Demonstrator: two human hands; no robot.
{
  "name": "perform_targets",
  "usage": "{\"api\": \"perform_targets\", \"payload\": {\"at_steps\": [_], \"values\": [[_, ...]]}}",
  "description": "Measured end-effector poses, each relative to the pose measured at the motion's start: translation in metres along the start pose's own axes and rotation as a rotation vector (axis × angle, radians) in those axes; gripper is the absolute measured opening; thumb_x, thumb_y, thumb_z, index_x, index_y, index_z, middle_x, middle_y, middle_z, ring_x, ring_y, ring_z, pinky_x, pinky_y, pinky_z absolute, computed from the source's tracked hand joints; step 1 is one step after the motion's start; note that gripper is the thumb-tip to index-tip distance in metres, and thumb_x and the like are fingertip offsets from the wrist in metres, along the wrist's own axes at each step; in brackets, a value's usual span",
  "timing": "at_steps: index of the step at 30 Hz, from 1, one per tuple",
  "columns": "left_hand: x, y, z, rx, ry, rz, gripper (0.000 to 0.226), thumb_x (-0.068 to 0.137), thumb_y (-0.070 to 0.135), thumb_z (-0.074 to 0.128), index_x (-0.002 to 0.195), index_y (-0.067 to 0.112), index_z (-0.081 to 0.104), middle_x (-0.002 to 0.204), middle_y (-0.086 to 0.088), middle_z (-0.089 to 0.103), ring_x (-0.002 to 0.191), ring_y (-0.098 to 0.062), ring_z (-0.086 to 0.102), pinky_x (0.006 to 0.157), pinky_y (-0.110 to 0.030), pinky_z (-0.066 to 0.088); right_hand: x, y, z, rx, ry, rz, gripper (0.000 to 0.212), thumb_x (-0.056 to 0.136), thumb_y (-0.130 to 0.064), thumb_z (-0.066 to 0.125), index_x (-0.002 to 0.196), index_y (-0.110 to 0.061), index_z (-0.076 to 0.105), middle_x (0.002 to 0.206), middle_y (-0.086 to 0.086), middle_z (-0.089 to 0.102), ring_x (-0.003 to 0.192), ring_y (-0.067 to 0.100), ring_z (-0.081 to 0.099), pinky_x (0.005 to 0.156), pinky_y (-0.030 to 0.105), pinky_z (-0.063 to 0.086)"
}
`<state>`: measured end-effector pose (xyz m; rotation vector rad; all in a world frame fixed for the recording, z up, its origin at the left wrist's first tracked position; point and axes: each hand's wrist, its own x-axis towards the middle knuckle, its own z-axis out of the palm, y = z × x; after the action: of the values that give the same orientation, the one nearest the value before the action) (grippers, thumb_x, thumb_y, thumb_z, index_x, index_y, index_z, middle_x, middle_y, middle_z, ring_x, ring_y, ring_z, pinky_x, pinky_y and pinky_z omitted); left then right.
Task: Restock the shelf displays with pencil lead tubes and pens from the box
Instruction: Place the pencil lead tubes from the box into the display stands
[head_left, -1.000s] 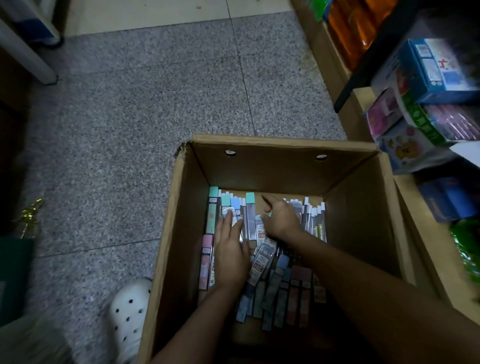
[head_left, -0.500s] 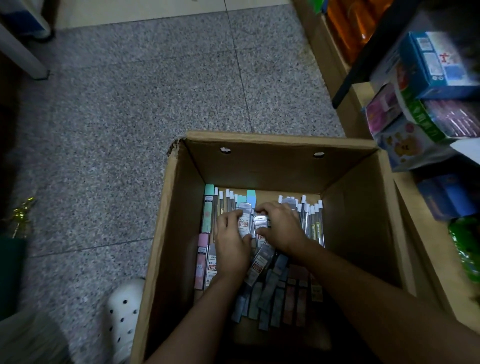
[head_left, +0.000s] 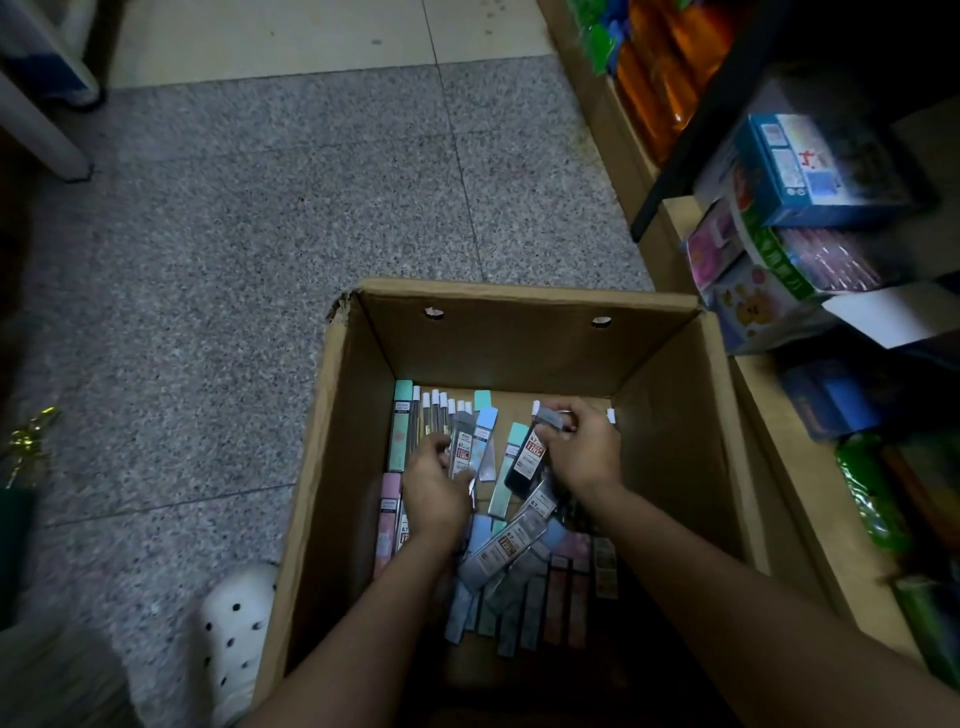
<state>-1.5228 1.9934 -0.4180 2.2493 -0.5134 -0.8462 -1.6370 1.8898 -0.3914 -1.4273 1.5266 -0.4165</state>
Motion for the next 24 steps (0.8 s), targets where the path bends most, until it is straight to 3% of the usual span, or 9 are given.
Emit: {"api": "perform_targets", "payload": {"at_steps": [2,5,8,12,14,16,18,21,24], "values": [[-0.003,-0.001,-0.002,0.019,0.025,0.013,0.024,0.087,0.006,0.068,0.11,0.005,0.063,0.107,-0.012,0.063,0.094,-0.023,0.058,0.067,-0.024,0.042,-0.008,-0.001,-0.006,-0.008,0.0,0.014,0.022,0.088,-0.006,0.068,0.108,-0.015,0.069,0.098,0.003,0.068,0.087,0.018,0.066,0.08,0.036,0.057],[-0.012,-0.002,-0.004,-0.059,0.019,0.002,0.008,0.092,0.005,0.06,0.1,0.007,0.06,0.097,-0.01,0.066,0.089,-0.026,0.062,0.064,-0.024,0.038,-0.018,-0.002,-0.017,-0.012,-0.04,0.016,0.026,0.089,-0.007,0.067,0.113,-0.017,0.069,0.094,-0.003,0.064,0.084,0.015,0.066,0.075,0.032,0.059],[-0.025,-0.002,-0.004,-0.369,-0.188,-0.147,0.007,0.097,0.006,0.051,0.099,0.01,0.056,0.097,-0.011,0.07,0.079,-0.019,0.066,0.06,-0.025,0.049,-0.028,-0.007,-0.02,0.15,-0.237,0.079,0.027,0.089,0.001,0.064,0.115,-0.008,0.067,0.089,0.002,0.065,0.067,0.008,0.067,0.055,0.017,0.055],[-0.032,-0.002,-0.004,-0.616,-0.457,-0.302,0.014,0.101,0.014,0.045,0.102,0.009,0.057,0.109,-0.025,0.066,0.089,-0.031,0.063,0.078,-0.043,0.051,-0.036,-0.013,-0.013,0.18,-0.276,0.034,0.028,0.087,0.001,0.067,0.114,-0.005,0.068,0.082,0.003,0.066,0.064,0.011,0.066,0.057,0.018,0.056],[-0.031,-0.003,-0.006,-0.707,-0.547,-0.306,0.018,0.101,0.026,0.048,0.105,0.012,0.059,0.11,-0.019,0.068,0.093,-0.029,0.065,0.081,-0.042,0.054,-0.037,-0.014,-0.01,0.217,-0.26,0.032,0.029,0.086,0.0,0.069,0.114,-0.006,0.069,0.084,0.005,0.068,0.063,0.009,0.067,0.058,0.018,0.056],[-0.032,-0.002,-0.008,-0.733,-0.593,-0.259,0.01,0.098,0.025,0.055,0.105,0.019,0.061,0.104,-0.01,0.071,0.09,-0.021,0.067,0.076,-0.037,0.056,-0.036,-0.014,-0.006,0.218,-0.257,0.024,0.03,0.084,0.0,0.071,0.114,-0.006,0.07,0.083,0.008,0.066,0.059,0.008,0.063,0.058,0.019,0.056],[-0.032,-0.003,-0.007,-0.729,-0.547,-0.24,0.012,0.098,0.012,0.054,0.103,0.021,0.059,0.094,-0.006,0.071,0.077,-0.015,0.066,0.066,-0.032,0.056,-0.032,-0.014,-0.003,0.153,-0.26,-0.016,0.032,0.084,-0.002,0.072,0.116,-0.007,0.07,0.082,0.006,0.062,0.055,0.002,0.057,0.056,0.015,0.051],[-0.026,-0.006,-0.007,-0.745,-0.357,-0.274,0.014,0.1,0.006,0.046,0.112,0.009,0.052,0.093,-0.014,0.065,0.067,-0.017,0.06,0.054,-0.026,0.05,-0.022,-0.013,0.002,0.001,-0.213,-0.07,0.035,0.089,-0.008,0.069,0.123,-0.009,0.066,0.083,0.0,0.057,0.058,-0.003,0.052,0.061,0.007,0.044],[-0.02,-0.01,-0.01,-0.778,-0.237,-0.29,0.018,0.102,0.007,0.041,0.12,0.005,0.045,0.093,-0.014,0.059,0.068,-0.016,0.056,0.053,-0.023,0.05,-0.009,-0.009,0.008,-0.346,-0.213,-0.14,0.05,0.089,-0.017,0.07,0.136,-0.013,0.055,0.115,0.006,0.063,0.099,0.015,0.061,0.09,0.023,0.048]]}}
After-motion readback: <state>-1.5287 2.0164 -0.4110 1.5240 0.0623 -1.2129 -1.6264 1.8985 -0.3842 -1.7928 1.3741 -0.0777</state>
